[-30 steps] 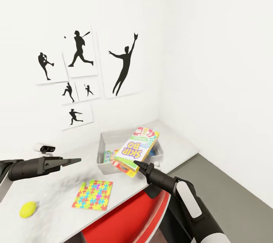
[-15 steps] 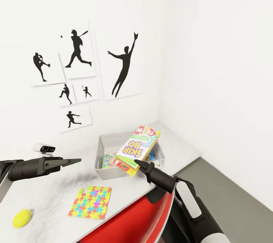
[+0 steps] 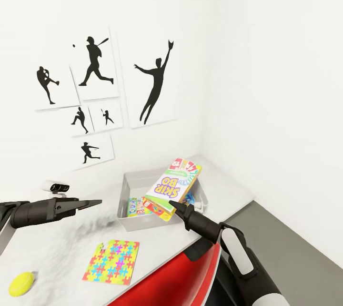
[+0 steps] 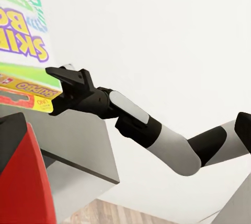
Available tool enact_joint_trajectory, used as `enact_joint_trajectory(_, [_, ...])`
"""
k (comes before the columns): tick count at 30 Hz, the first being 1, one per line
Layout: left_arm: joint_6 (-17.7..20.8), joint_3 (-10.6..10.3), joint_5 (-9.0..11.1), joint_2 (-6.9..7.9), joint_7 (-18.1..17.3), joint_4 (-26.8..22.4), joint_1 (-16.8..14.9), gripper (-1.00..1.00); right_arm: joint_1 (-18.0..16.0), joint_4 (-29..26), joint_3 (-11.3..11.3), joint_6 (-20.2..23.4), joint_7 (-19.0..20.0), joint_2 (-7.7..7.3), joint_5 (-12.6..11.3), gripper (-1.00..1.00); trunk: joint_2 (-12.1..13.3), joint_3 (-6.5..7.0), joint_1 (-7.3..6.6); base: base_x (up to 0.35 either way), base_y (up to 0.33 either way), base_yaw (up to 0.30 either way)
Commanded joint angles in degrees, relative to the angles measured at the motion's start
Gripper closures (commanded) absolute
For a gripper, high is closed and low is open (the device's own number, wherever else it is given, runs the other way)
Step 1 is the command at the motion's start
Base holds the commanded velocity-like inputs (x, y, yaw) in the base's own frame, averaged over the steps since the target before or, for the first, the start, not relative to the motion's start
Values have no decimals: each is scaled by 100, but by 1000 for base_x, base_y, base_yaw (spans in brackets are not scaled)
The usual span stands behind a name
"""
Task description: Put all the toys in the child's room - the three board games (two on the bed and one on the table), the two jigsaw puzzles on the table, and the tennis ball on the table - inside the toy box on the table in the child's room.
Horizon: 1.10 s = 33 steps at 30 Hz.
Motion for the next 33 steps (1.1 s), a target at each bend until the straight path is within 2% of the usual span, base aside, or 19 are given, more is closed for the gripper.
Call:
enact_joint_trajectory(1, [60,-3,0,2,-21,2,-5,-100,-5,0,-7,28,5,2,-11,100,-13,-13,4,12,0,0])
enact_joint_trajectory(18, [55,-10,0,2,-21,3,13,-100,-5,0,-16,26,-25,2,-53,100,-13,-13,4,42,25,0])
enact_joint_trajectory(23, [55,-3,-6,-66,-21,1,13,-100,-5,0,-18,19,-25,10,-55,100,-13,-13,4,0,0,0])
enact_joint_trajectory(33, [55,0,-3,-78,-21,3,13,-100,-5,-26,-23,1,-54,38,-52,100,-13,-13,4,0,0,0])
